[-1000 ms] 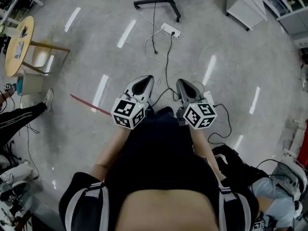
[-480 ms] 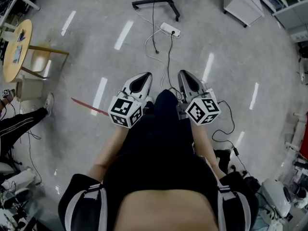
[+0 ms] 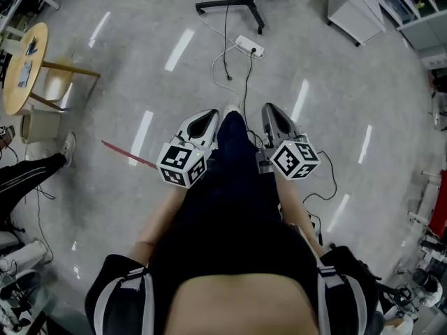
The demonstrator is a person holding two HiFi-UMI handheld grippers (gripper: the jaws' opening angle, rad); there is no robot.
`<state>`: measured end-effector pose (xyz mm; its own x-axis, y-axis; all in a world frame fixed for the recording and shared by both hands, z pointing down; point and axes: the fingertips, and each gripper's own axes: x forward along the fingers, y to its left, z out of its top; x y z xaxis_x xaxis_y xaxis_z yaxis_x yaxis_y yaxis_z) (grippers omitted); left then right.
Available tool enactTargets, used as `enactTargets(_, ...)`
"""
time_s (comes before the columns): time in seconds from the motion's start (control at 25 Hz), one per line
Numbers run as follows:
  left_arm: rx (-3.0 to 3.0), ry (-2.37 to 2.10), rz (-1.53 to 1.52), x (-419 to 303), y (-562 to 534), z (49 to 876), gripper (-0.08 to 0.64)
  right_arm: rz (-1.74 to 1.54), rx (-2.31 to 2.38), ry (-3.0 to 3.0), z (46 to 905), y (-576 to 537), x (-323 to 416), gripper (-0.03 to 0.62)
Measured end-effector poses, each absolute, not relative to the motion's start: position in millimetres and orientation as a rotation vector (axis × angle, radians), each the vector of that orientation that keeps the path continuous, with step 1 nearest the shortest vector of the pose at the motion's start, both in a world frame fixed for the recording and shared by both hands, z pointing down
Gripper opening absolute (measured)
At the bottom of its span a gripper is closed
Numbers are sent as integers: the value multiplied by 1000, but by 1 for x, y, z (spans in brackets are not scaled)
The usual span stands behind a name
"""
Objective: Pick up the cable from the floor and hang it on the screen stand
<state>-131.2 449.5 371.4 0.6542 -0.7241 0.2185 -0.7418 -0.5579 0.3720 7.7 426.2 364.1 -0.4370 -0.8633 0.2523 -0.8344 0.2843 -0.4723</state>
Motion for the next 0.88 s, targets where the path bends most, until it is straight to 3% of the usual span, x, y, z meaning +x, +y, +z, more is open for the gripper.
enactTargets(0.88,2449,-1136,95,-92,304,378,8,-917,-1635,2530,382,301,32,23)
